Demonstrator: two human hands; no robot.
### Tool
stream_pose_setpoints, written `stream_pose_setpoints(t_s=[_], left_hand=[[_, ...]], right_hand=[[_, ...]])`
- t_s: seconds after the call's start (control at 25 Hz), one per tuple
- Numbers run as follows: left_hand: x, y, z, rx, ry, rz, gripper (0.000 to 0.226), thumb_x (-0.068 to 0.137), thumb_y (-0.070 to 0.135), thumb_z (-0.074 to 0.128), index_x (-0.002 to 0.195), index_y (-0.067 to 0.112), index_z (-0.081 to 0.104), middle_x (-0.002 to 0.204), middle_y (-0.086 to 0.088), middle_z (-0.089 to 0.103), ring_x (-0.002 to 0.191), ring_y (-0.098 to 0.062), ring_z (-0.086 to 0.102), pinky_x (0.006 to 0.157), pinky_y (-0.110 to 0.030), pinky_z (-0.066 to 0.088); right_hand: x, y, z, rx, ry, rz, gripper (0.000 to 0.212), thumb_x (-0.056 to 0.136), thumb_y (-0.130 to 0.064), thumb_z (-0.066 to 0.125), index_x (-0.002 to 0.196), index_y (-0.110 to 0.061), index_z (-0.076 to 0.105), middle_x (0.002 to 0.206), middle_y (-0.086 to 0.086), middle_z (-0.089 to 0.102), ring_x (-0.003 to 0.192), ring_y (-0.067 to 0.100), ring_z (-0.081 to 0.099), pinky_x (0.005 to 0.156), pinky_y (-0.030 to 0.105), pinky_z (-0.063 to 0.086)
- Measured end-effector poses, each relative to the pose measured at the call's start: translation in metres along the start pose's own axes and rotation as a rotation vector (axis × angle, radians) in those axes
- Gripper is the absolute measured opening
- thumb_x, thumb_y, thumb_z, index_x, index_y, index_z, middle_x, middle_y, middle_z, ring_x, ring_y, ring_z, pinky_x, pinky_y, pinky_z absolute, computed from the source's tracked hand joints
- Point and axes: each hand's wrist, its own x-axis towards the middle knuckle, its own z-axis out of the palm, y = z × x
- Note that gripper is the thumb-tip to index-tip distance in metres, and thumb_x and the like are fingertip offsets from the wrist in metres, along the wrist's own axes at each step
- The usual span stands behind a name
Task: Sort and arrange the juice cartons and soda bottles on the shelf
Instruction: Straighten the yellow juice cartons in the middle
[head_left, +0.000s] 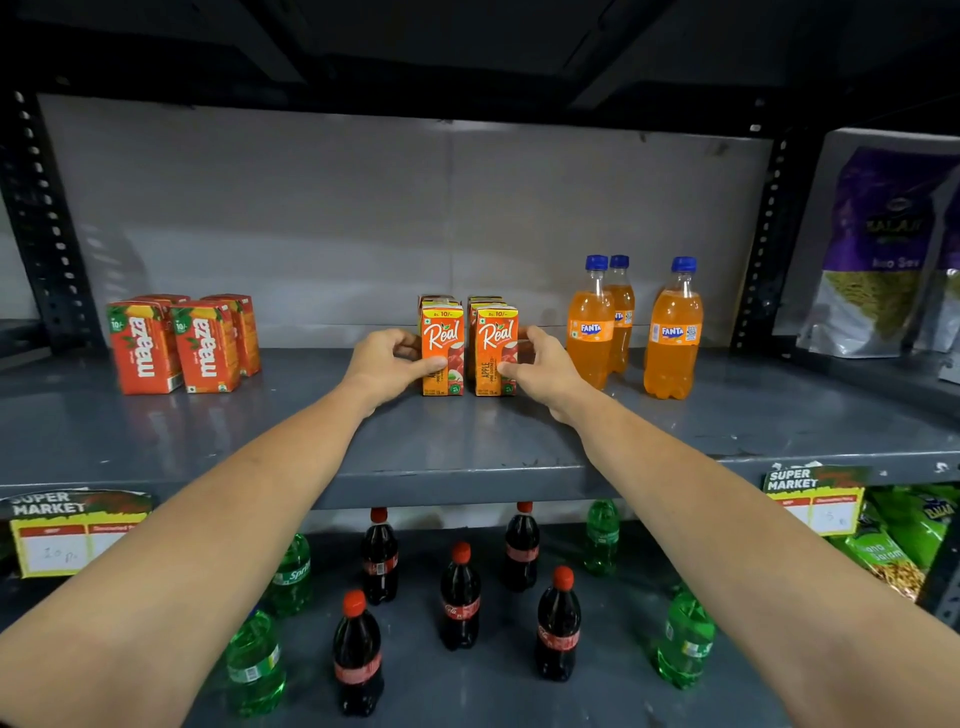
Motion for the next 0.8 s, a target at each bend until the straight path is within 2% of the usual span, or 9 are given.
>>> stream_pose_setpoints(t_s=[0.36, 0.44, 0.52, 0.6, 0.68, 0.8], left_hand=[[0.001, -0.002, 0.0, 0.017, -0.003, 0.019, 0.05, 0.076, 0.031, 0.077, 0.116, 0.006, 0.058, 0.115, -0.011, 0.066, 0.099, -0.018, 0.062, 0.082, -0.031, 0.051], [-0.002, -0.003, -0.003, 0.055, 0.02, 0.03, 0.051, 0.073, 0.035, 0.078, 0.111, 0.006, 0.06, 0.11, -0.01, 0.068, 0.094, -0.018, 0.063, 0.077, -0.027, 0.051], [-0.008, -0.002, -0.009, 0.175, 0.073, 0.07, 0.052, 0.071, 0.043, 0.078, 0.105, 0.006, 0.061, 0.101, -0.008, 0.068, 0.089, -0.018, 0.063, 0.076, -0.03, 0.053], [-0.018, 0.001, -0.017, 0.314, 0.171, 0.139, 0.046, 0.071, 0.05, 0.075, 0.093, 0.012, 0.062, 0.09, -0.005, 0.067, 0.084, -0.018, 0.063, 0.077, -0.037, 0.056], [-0.029, 0.006, -0.02, 0.393, 0.252, 0.228, 0.039, 0.073, 0.053, 0.073, 0.085, 0.018, 0.061, 0.084, -0.001, 0.066, 0.08, -0.017, 0.062, 0.072, -0.037, 0.055], [-0.049, 0.021, -0.009, 0.55, 0.256, 0.543, 0.033, 0.078, 0.052, 0.065, 0.083, 0.019, 0.061, 0.083, 0.003, 0.068, 0.076, -0.019, 0.062, 0.065, -0.032, 0.05]], right_hand=[[-0.003, 0.001, 0.0, -0.025, 0.009, -0.014, 0.059, 0.087, -0.016, 0.064, 0.139, -0.014, 0.036, 0.141, 0.008, 0.049, 0.129, 0.026, 0.048, 0.101, 0.042, 0.045], [-0.006, 0.002, -0.002, -0.045, 0.066, -0.074, 0.06, 0.084, -0.018, 0.068, 0.136, -0.013, 0.039, 0.137, 0.008, 0.053, 0.126, 0.025, 0.052, 0.098, 0.036, 0.047], [-0.013, 0.003, -0.003, -0.085, 0.191, -0.209, 0.05, 0.082, -0.019, 0.069, 0.126, -0.012, 0.045, 0.127, 0.007, 0.058, 0.117, 0.021, 0.057, 0.089, 0.027, 0.048], [-0.025, 0.001, -0.004, -0.235, 0.296, -0.349, 0.04, 0.082, -0.022, 0.068, 0.115, -0.013, 0.049, 0.115, 0.005, 0.06, 0.107, 0.016, 0.058, 0.08, 0.021, 0.047], [-0.036, 0.002, -0.002, -0.452, 0.318, -0.484, 0.034, 0.083, -0.028, 0.064, 0.11, -0.013, 0.05, 0.11, 0.004, 0.059, 0.102, 0.015, 0.055, 0.076, 0.024, 0.049], [-0.052, 0.007, -0.017, -0.517, 0.307, -0.583, 0.018, 0.082, -0.032, 0.062, 0.082, -0.017, 0.052, 0.089, 0.001, 0.06, 0.084, 0.012, 0.055, 0.062, 0.021, 0.045]])
